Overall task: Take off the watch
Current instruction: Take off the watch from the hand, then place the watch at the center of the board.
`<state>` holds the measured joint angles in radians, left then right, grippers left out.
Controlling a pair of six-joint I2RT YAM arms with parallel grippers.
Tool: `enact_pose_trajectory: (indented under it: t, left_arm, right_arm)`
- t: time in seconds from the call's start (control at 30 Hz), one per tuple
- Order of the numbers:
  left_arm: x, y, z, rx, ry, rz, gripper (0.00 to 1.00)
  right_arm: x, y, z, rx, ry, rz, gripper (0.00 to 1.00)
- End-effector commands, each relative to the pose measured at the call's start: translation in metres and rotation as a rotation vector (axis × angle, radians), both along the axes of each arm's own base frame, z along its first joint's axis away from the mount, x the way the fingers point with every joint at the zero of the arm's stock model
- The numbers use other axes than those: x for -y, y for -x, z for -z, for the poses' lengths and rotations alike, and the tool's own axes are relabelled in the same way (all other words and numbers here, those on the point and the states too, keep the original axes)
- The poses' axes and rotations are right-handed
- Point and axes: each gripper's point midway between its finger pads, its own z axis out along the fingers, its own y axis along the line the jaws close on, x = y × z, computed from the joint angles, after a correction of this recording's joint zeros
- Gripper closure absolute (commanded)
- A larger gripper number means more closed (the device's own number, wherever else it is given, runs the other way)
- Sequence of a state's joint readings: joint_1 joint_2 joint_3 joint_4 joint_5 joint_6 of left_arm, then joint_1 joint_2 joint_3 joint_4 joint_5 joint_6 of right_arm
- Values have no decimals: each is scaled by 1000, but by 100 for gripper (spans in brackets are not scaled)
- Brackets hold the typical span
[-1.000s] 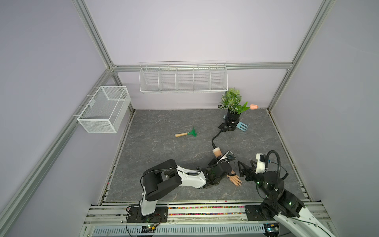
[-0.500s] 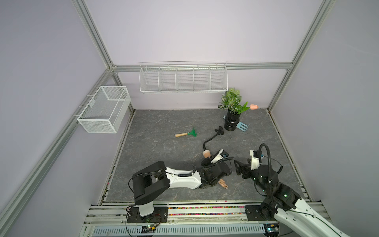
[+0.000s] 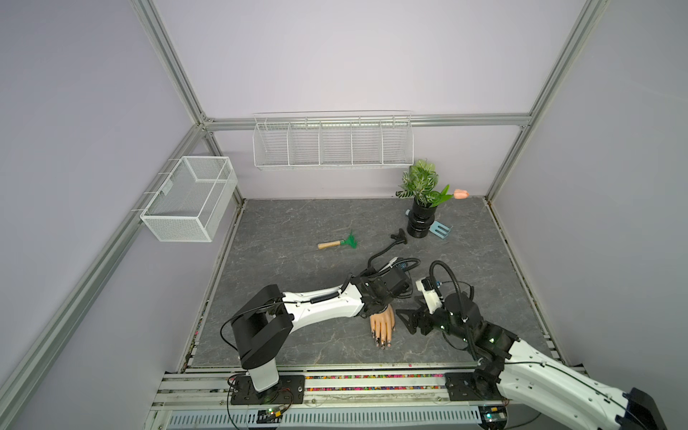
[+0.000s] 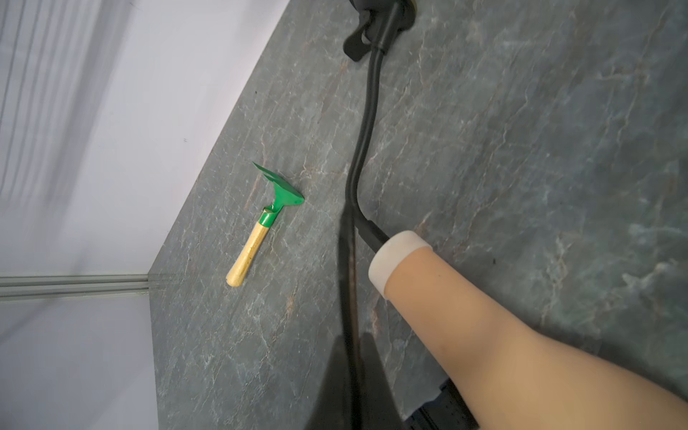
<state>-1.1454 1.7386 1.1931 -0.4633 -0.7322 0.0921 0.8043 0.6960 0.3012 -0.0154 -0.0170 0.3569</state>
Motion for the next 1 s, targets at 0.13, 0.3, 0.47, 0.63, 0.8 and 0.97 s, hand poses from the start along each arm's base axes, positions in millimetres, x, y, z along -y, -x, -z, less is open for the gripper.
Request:
enact_pose_trajectory:
  t: [0.13, 0.3, 0.47, 0.63, 0.8, 0.97]
  left_arm:
    - [-51, -13, -37, 42, -282, -14, 100]
    - [-97, -28, -63, -31, -419, -100, 100]
    - [-133, -65, -70, -124, -404, -250, 100]
    - [-158, -115, -70, -179, -167, -479, 100]
    - [-171, -146, -42, -342, 167, -697, 100]
    - [-215, -162, -9, -489, 532, -933, 100]
  right_arm:
    - [2, -6, -6, 54, -1, 28, 6]
    - [3, -13, -6, 69, 12, 52, 5]
    - [2, -19, -11, 87, 15, 69, 4]
    - [4, -22, -14, 97, 23, 83, 4]
    - [7, -21, -12, 87, 18, 97, 4]
    - [8, -18, -12, 75, 2, 99, 4]
